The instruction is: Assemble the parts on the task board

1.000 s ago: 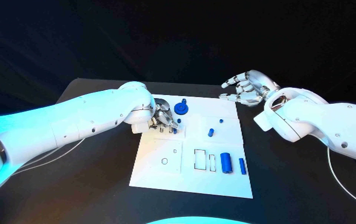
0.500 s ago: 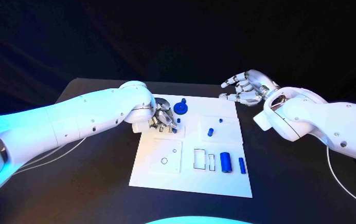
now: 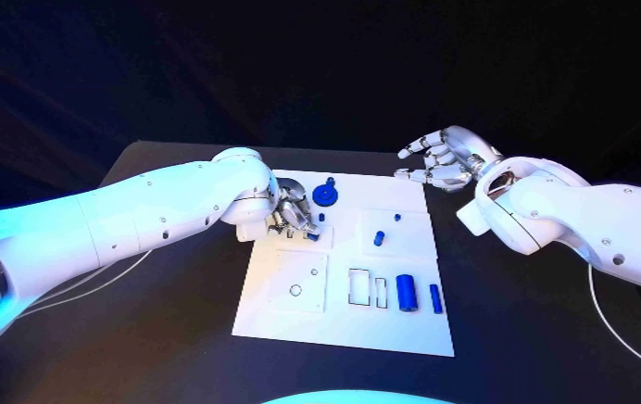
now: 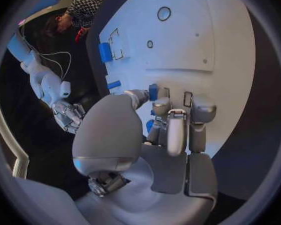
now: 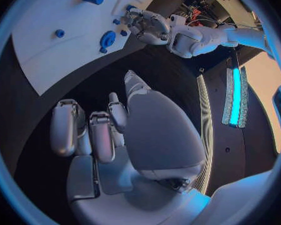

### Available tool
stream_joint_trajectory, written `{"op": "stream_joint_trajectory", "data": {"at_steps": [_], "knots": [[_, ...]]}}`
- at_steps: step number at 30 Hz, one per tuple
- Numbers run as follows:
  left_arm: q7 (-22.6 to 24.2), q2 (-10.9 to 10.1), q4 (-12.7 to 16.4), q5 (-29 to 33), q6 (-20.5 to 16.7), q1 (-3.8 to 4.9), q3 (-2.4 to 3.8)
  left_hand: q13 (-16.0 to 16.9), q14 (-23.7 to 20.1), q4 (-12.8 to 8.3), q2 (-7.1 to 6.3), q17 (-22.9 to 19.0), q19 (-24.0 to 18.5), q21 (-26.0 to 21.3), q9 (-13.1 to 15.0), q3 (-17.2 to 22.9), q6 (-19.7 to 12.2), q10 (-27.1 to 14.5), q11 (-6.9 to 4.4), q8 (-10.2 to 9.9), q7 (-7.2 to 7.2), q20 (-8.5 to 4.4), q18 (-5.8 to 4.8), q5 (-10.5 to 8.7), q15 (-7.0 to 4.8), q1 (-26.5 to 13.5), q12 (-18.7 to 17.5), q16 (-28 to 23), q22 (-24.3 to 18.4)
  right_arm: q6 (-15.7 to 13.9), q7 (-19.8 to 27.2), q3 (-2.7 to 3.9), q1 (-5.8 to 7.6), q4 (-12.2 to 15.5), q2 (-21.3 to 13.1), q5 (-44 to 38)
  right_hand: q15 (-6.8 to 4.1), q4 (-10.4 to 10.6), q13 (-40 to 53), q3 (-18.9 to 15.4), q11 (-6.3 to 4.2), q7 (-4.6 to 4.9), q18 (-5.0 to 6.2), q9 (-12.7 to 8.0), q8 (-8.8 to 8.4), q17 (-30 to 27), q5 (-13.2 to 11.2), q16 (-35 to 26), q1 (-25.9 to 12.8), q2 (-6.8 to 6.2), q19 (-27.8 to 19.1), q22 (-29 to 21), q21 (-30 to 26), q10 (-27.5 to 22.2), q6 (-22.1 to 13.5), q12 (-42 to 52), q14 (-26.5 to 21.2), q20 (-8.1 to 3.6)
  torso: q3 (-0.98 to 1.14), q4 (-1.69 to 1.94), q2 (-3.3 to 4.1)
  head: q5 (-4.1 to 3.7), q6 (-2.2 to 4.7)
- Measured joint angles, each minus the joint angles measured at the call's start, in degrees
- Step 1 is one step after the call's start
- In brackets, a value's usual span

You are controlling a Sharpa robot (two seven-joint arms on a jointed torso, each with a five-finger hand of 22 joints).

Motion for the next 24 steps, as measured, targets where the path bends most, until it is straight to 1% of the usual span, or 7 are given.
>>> {"op": "stream_joint_trajectory", "data": {"at_steps": [1,3,7,9,14,15,24], "knots": [[0.1,-0.2,0.2,0.1,-0.1,0.00,0.06,0.2,0.0,-0.1,-0.31,0.0,0.2,0.1,0.0,0.4,0.0,0.3,-0.08,0.0,0.00,-0.12,-0.04,0.00,0.00,-0.3,0.2,0.1,0.2,0.0,0.0,0.00,0.00,0.0,0.0,0.0,0.00,0.0,0.0,0.0,0.00,0.00,0.00,0.0,0.00,0.0,0.0,0.0,0.0,0.00,0.0,0.0,0.0,0.0,0.0,0.0,0.0,0.00,0.00,0.00,-0.01,0.00,0.01],[0.1,-0.5,0.6,0.2,-0.4,0.00,0.14,0.8,0.0,-0.2,-1.03,0.0,0.7,0.3,0.0,1.4,0.0,0.8,-0.13,1.3,-0.02,-0.10,-0.91,0.00,0.00,-1.0,0.6,0.2,0.9,0.0,0.0,0.00,-0.01,0.0,0.0,0.0,0.00,0.0,0.0,0.0,0.00,0.00,0.00,0.0,0.00,0.0,0.0,0.0,0.0,0.00,0.0,0.0,0.0,0.0,0.0,0.0,0.0,0.00,0.01,0.00,0.00,0.03,0.05],[0.3,-1.4,1.4,0.3,-1.3,0.00,0.27,1.8,0.1,-0.3,-2.23,0.0,1.8,1.1,0.0,2.8,0.1,1.8,-0.57,2.1,-0.08,-0.30,-0.92,0.00,-0.34,-2.2,1.3,0.4,2.2,0.1,0.0,-0.01,-0.03,-0.1,0.0,0.0,0.00,0.0,0.0,0.0,0.00,0.00,0.00,0.0,0.00,0.0,0.0,0.0,0.0,0.00,0.0,0.0,-0.2,0.0,0.0,0.0,0.0,0.00,0.01,0.03,-0.03,0.05,0.13],[0.3,-2.0,1.9,0.3,-1.9,0.00,0.40,2.1,0.0,-0.6,-2.76,0.0,2.0,1.3,0.0,3.6,0.3,2.1,-0.50,2.3,-0.31,-0.35,-0.91,0.00,-0.42,-2.8,1.5,0.7,2.8,0.1,0.0,-0.01,-0.03,-0.1,0.0,0.0,0.00,0.0,-0.1,0.0,0.00,0.00,0.00,0.0,0.00,0.0,0.0,0.0,0.0,0.00,0.0,0.0,-0.3,0.0,0.0,0.0,0.0,0.00,0.03,0.07,-0.05,0.07,0.14],[0.6,-3.1,2.9,-0.2,-3.2,0.00,0.58,2.5,0.0,-0.5,-3.24,0.0,2.5,1.7,0.0,3.8,0.4,2.6,-0.61,2.3,-0.38,-0.45,-0.90,0.00,-0.42,-3.3,1.8,0.7,3.6,0.1,0.0,-0.01,-0.06,-0.2,0.0,0.1,0.00,0.0,-0.1,0.0,0.00,0.00,0.00,0.0,0.00,0.0,0.0,0.0,0.0,0.00,0.0,0.0,-0.3,0.0,0.0,0.0,0.0,0.00,0.07,0.12,-0.07,0.15,0.15],[0.6,-3.2,3.1,-0.6,-3.3,0.00,0.59,2.5,0.0,-1.0,-3.11,0.0,2.5,1.7,0.0,4.4,0.4,2.6,-0.61,2.3,-0.39,-0.45,-0.91,0.00,-0.42,-3.5,1.8,0.7,3.7,0.1,0.0,-0.01,-0.07,-0.2,0.0,0.1,0.00,0.0,-0.1,0.0,0.00,0.00,0.00,0.0,0.00,0.0,0.0,0.0,0.0,0.00,0.0,0.0,-0.3,0.0,0.0,0.0,0.0,0.00,0.09,0.12,-0.07,0.18,0.15],[0.8,-3.6,3.9,-4.5,-3.6,-0.03,0.63,3.0,0.0,-0.8,-3.96,0.0,3.2,2.2,0.0,4.7,0.9,3.3,-0.80,2.6,-0.87,-0.76,-0.90,0.00,-0.82,-4.5,2.0,1.1,4.8,0.2,0.0,-0.01,-0.18,-0.4,0.1,0.1,0.00,0.0,-0.1,0.0,0.00,0.00,0.00,0.0,0.00,0.0,0.0,0.0,0.0,0.00,0.0,0.0,-0.3,0.0,0.0,0.0,0.0,0.00,0.09,0.10,-0.02,0.39,0.02]]}}
